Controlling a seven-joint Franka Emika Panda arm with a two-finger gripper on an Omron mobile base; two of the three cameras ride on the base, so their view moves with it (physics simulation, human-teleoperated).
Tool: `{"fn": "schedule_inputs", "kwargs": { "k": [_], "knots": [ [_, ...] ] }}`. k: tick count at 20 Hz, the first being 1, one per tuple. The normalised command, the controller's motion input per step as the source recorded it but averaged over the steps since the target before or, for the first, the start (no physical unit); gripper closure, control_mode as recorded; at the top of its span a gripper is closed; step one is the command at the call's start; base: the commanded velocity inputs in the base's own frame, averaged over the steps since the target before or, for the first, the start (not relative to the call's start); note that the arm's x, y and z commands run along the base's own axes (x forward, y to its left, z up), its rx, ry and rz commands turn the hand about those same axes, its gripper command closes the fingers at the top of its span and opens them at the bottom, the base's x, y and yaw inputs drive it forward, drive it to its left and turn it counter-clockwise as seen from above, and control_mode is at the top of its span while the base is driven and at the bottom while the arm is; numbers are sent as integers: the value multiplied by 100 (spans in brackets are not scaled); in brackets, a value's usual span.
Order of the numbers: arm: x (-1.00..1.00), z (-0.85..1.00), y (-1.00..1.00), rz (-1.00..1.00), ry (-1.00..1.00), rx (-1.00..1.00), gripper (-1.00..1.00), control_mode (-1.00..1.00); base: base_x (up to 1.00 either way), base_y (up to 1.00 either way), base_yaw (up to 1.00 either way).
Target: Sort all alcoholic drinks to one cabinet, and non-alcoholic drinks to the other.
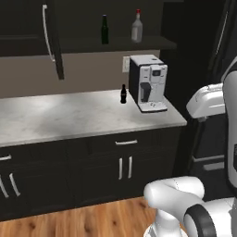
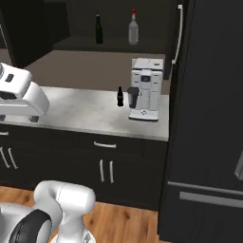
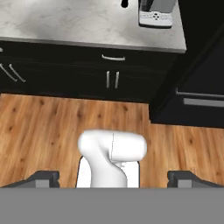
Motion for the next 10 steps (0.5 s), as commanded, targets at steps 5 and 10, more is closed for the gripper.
{"fn": "schedule_inputs", "kwargs": {
  "k": [5,10],
  "knots": [
    [0,0,0,0,0,0,-100,100,56,71,0],
    [0,0,0,0,0,0,-100,100,43,15,0]
  ]
}}
